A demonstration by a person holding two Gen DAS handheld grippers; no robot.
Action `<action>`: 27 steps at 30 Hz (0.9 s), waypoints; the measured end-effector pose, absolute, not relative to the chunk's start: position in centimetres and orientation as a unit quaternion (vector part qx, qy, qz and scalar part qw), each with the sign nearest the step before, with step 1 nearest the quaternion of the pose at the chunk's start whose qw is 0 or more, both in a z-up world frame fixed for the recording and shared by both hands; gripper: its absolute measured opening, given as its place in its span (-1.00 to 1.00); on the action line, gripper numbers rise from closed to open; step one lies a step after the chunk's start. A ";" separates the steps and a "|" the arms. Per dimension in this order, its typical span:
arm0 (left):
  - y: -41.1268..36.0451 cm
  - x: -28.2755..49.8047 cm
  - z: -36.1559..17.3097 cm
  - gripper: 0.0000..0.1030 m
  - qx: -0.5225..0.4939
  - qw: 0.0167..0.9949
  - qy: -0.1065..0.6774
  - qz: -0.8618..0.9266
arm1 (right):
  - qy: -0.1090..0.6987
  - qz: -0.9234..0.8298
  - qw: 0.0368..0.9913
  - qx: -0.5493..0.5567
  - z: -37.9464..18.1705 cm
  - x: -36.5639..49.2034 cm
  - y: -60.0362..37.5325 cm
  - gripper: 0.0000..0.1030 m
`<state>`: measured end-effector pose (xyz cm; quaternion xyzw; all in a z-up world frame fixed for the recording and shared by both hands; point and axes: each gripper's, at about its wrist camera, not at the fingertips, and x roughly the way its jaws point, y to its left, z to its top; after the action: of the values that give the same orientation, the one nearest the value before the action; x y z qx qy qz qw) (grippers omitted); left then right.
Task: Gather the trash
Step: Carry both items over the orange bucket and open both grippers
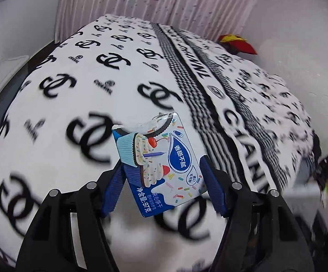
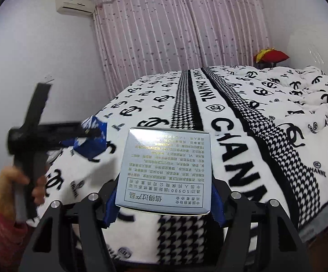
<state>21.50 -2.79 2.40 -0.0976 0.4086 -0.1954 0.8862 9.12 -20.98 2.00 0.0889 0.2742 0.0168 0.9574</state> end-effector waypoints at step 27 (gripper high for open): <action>1.4 -3.8 -11.5 0.23 -0.019 0.844 0.481 -0.236 | 0.378 0.051 0.924 0.021 -8.1 -3.5 -13.8 0.22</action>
<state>-3.75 1.36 -11.52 -0.0189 0.4808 -0.2359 0.8443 -3.54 -13.79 -8.12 0.0208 0.3781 0.0506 0.9241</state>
